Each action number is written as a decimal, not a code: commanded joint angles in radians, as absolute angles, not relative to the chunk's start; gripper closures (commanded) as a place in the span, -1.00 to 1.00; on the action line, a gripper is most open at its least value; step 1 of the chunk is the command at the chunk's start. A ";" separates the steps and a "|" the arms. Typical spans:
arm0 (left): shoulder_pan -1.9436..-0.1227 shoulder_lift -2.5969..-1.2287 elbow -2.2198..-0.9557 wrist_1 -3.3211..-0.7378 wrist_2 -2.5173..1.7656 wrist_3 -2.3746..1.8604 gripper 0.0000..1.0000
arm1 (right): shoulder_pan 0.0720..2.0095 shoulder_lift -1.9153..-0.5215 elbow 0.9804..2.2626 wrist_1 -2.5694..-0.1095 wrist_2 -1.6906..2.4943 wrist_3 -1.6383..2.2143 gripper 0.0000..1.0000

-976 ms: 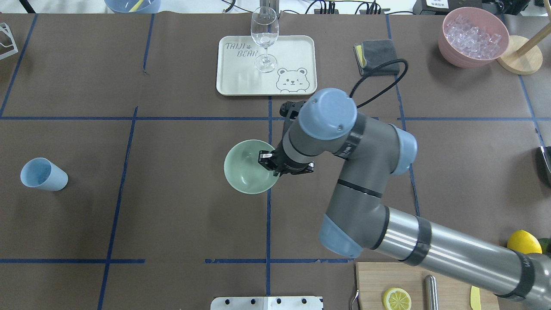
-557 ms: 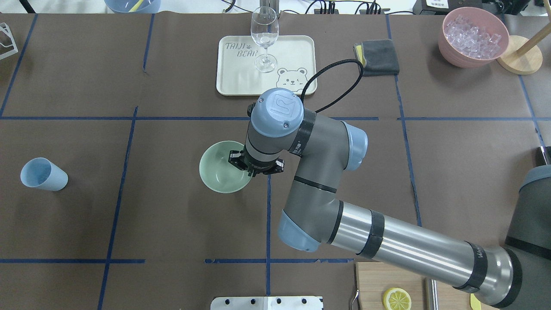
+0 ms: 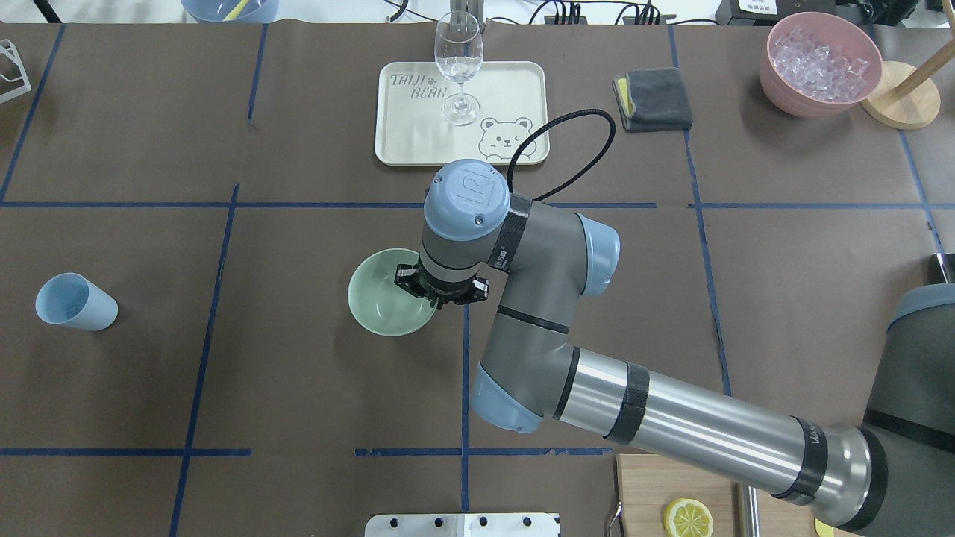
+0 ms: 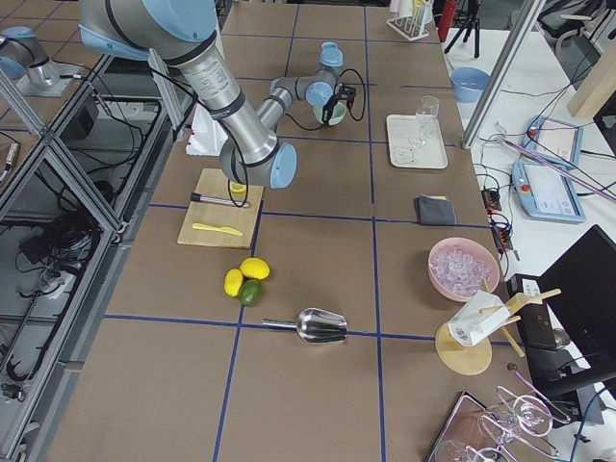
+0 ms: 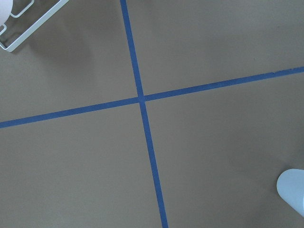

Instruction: Pour ice into bowl

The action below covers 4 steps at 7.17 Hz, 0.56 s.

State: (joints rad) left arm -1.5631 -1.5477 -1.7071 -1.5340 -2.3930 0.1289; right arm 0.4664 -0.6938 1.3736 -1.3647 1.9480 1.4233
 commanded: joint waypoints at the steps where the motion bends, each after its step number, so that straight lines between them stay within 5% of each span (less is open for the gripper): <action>1: -1.563 -1.548 -1.706 -1.534 -2.393 0.129 -1.00 | 0.468 -0.690 1.350 -1.324 1.947 1.430 1.00; 3: -1.563 -1.548 -1.706 -1.534 -2.393 0.129 -1.00 | 0.468 -0.692 1.350 -1.322 1.948 1.436 1.00; 4: -1.563 -1.548 -1.706 -1.534 -2.393 0.129 -1.00 | 0.468 -0.692 1.350 -1.324 1.948 1.436 -0.98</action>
State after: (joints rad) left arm -1.5631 -1.5478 -1.7058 -1.5340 -2.3930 0.1289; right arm 0.4677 -0.6913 1.3505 -1.3236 1.9480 1.4343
